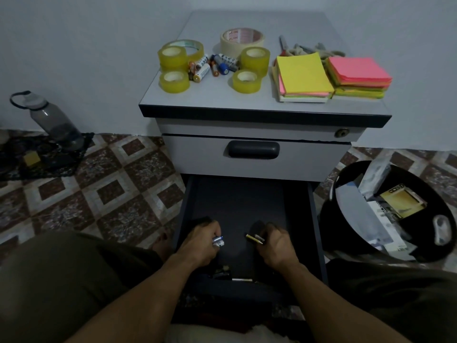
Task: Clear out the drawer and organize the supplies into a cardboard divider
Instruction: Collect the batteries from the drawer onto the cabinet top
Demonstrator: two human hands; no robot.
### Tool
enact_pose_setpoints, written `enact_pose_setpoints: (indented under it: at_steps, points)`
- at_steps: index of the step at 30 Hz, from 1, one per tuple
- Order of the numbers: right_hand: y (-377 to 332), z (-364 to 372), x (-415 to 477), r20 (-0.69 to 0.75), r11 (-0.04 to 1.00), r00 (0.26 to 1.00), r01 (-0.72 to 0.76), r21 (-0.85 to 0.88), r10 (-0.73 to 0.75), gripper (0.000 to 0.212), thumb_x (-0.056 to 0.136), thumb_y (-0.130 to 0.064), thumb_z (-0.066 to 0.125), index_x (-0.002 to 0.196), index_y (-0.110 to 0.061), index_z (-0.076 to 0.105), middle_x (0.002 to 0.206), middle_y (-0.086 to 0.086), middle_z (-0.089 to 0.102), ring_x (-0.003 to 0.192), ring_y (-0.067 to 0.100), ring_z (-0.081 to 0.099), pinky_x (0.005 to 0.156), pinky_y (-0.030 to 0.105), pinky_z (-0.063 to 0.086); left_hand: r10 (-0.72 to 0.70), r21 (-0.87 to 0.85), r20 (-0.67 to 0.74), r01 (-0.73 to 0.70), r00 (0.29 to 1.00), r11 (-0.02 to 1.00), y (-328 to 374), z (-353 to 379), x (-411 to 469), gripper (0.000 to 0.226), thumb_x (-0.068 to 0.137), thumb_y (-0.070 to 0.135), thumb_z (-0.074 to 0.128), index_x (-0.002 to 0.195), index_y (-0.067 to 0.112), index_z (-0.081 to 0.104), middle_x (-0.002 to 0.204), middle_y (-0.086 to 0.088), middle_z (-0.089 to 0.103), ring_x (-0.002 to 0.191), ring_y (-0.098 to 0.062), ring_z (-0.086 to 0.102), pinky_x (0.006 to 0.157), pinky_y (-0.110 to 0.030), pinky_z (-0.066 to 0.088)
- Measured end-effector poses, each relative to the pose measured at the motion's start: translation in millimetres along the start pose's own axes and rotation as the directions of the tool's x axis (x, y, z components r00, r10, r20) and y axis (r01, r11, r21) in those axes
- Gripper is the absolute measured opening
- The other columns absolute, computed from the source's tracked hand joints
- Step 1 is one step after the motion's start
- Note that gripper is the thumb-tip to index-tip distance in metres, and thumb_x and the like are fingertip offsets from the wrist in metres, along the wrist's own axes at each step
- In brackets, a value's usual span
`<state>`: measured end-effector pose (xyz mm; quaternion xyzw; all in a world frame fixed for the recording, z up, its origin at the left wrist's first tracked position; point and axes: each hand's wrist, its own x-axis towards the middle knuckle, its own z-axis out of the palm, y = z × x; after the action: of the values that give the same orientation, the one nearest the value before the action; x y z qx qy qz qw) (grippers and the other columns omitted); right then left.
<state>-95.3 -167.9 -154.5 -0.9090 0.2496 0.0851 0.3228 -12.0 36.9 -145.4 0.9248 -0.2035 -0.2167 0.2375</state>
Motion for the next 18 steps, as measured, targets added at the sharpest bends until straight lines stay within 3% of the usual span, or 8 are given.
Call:
enact_pose_setpoints:
  at_steps: [6, 12, 18]
  points:
    - [-0.1, -0.3, 2.4, 0.031, 1.0, 0.999, 0.023, 0.018, -0.024, 0.018, 0.079, -0.015, 0.066, 0.094, -0.021, 0.056, 0.11, 0.007, 0.058, 0.098, 0.024, 0.058, 0.081, 0.023, 0.044, -0.031, -0.061, -0.017, 0.03, 0.999, 0.998, -1.9, 3.7, 3.7, 0.021, 0.08, 0.015, 0.07, 0.083, 0.026, 0.052, 0.081, 0.008, 0.062, 0.075, -0.012, 0.062, 0.072, -0.039, 0.056]
    - [-7.3, -4.0, -0.2, 0.068, 0.997, 0.996, 0.05, 0.06, -0.055, 0.027, 0.08, -0.002, 0.063, 0.088, -0.023, 0.05, 0.102, 0.001, 0.056, 0.091, 0.017, 0.056, 0.075, 0.022, 0.04, -0.064, -0.099, -0.031, 0.061, 0.997, 0.993, -1.2, 3.1, 4.9, 0.019, 0.083, 0.018, 0.073, 0.085, 0.026, 0.056, 0.08, 0.008, 0.064, 0.075, -0.011, 0.064, 0.071, -0.034, 0.057]
    - [-9.6, -4.4, -2.9, 0.095, 0.995, 0.995, 0.028, 0.096, -0.038, 0.03, 0.083, -0.008, 0.065, 0.085, -0.032, 0.047, 0.095, -0.002, 0.062, 0.079, 0.01, 0.06, 0.062, 0.018, 0.042, -0.093, -0.141, -0.039, 0.086, 0.995, 0.986, 0.0, 1.4, 4.0, 0.016, 0.083, 0.017, 0.072, 0.083, 0.026, 0.059, 0.076, 0.008, 0.065, 0.071, -0.01, 0.063, 0.067, -0.03, 0.055]
